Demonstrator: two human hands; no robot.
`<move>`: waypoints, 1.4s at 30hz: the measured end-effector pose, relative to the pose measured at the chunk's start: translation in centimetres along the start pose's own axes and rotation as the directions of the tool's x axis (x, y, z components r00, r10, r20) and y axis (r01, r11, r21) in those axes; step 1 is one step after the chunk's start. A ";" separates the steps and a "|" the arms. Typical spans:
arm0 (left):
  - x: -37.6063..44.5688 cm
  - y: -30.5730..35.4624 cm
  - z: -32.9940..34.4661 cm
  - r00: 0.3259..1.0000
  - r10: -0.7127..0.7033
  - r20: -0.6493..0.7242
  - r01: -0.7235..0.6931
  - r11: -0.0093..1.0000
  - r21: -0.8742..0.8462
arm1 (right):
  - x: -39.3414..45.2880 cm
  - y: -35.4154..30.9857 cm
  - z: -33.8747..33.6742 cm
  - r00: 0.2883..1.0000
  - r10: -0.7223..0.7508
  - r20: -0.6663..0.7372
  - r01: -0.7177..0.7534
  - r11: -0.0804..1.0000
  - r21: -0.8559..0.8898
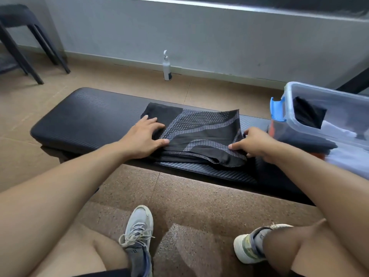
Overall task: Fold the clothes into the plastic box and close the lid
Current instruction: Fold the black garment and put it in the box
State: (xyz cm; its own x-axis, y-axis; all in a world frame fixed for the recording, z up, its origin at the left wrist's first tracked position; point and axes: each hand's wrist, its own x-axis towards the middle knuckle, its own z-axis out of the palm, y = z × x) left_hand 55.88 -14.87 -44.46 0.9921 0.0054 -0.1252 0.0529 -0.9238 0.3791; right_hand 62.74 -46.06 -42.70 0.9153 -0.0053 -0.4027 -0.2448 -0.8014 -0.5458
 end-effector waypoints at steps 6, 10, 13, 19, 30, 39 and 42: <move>0.2 -0.6 0.2 0.998 -0.067 0.022 0.066 0.998 0.019 | -0.9 -1.5 0.6 0.998 -0.020 0.065 -0.020 0.823 0.568; -0.4 1.3 -0.6 0.997 -0.075 -0.009 0.074 0.992 -0.098 | -2.3 -3.1 -0.2 0.981 -0.122 -0.148 0.181 0.849 0.497; -0.9 3.2 -0.6 0.997 -0.042 0.058 0.053 0.978 -0.200 | -4.2 -4.1 -1.2 0.944 -0.244 -0.224 0.301 0.913 0.276; -0.2 4.3 -0.1 0.981 -0.183 0.058 0.182 0.785 -0.592 | -5.3 -6.6 1.3 0.908 -0.398 -0.131 0.401 0.916 -0.002; 1.3 3.1 -0.3 0.912 -0.391 0.123 0.294 0.415 -0.861 | -6.2 -7.6 7.9 0.774 -0.599 0.203 0.621 0.782 -0.058; 2.0 3.9 -0.8 0.914 -0.406 0.001 0.226 0.506 -0.833 | -6.4 -6.8 7.7 0.760 -0.641 0.107 0.622 0.766 0.166; 2.7 3.8 -0.6 0.909 -0.415 -0.039 0.195 0.507 -0.839 | -6.8 -7.0 7.8 0.766 -0.628 0.138 0.599 0.774 0.203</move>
State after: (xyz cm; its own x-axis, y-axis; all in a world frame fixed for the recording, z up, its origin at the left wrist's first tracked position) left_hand 58.81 -18.09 -42.82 0.8844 0.4032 -0.2353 0.3160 -0.1461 0.9374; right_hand 55.79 -35.77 -41.88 0.8105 0.5820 -0.0667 0.2939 -0.5024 -0.8132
